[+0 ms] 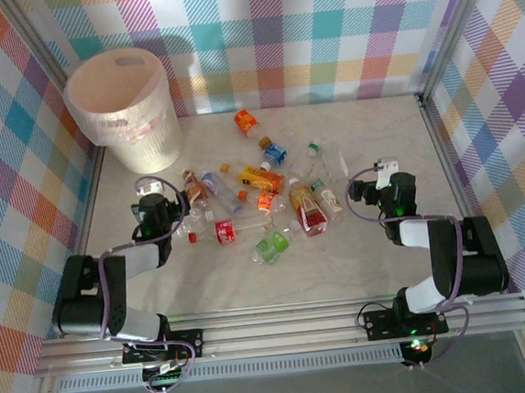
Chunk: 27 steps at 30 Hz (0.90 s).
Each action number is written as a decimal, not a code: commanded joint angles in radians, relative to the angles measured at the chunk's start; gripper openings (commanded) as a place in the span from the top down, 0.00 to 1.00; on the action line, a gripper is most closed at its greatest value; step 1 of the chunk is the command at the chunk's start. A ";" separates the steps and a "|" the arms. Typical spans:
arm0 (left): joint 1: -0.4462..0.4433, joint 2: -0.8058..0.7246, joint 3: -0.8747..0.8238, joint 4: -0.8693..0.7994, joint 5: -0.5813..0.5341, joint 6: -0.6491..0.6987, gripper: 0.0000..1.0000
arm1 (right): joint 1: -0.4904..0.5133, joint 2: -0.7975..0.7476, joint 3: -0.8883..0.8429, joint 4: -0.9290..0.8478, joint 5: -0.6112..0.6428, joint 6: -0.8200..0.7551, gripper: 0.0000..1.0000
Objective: Put the plastic bottles in the bin
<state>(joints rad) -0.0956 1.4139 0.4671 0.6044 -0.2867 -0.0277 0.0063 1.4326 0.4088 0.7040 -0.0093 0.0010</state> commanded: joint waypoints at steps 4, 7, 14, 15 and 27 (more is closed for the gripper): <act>0.004 -0.174 0.080 -0.303 -0.056 -0.157 0.00 | 0.006 -0.136 0.113 -0.323 -0.024 0.101 0.00; 0.003 -0.263 0.120 -0.468 -0.069 -0.315 0.00 | 0.006 -0.163 0.208 -0.533 -0.049 0.178 0.00; 0.003 -0.388 0.229 -0.892 0.002 -0.591 0.00 | 0.007 -0.157 0.325 -0.821 -0.155 0.305 0.00; 0.003 -0.398 0.240 -0.954 0.016 -0.612 0.00 | 0.009 -0.159 0.335 -0.851 -0.189 0.322 0.00; 0.004 -0.403 0.241 -0.988 0.239 -0.667 0.00 | 0.096 -0.129 0.333 -0.953 -0.378 0.322 0.00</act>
<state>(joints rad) -0.0959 1.0054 0.7097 -0.3920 -0.1291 -0.6609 0.0769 1.2884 0.7483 -0.2276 -0.3473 0.3176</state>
